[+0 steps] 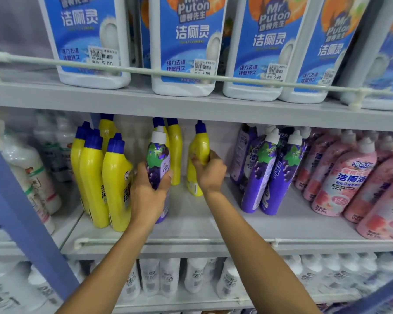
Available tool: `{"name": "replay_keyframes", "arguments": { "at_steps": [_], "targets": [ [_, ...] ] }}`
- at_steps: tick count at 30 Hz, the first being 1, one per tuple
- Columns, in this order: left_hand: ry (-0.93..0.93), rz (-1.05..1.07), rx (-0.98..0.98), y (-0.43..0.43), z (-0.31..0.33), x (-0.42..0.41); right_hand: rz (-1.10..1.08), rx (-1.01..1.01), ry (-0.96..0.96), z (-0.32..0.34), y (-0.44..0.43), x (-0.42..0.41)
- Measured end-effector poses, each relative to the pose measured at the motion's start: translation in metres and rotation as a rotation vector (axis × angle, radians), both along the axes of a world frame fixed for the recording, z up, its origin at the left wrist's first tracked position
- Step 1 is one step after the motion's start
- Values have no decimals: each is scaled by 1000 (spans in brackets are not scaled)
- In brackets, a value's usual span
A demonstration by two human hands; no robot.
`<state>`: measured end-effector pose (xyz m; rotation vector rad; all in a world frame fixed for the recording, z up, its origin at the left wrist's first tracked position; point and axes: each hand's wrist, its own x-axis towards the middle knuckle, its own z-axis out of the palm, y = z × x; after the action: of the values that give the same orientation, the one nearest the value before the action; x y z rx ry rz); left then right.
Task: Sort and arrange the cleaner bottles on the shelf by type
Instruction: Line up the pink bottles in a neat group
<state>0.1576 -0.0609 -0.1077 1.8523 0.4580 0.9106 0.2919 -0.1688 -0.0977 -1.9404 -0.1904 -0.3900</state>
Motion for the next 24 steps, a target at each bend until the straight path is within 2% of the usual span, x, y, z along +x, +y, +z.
{"name": "replay_keyframes", "arguments": {
  "at_steps": [9,13,17,24],
  "targets": [
    [9,-37,-9,1,4,-19,42,-7,83,8,39,-2],
    [6,-78,-55,3,2,-25,155,-53,164,14,46,7],
    [34,-93,-13,2,-2,-30,308,-68,219,18,41,12],
    [54,-112,-4,-13,-6,-17,401,-34,288,-1,9,16]
  ]
}}
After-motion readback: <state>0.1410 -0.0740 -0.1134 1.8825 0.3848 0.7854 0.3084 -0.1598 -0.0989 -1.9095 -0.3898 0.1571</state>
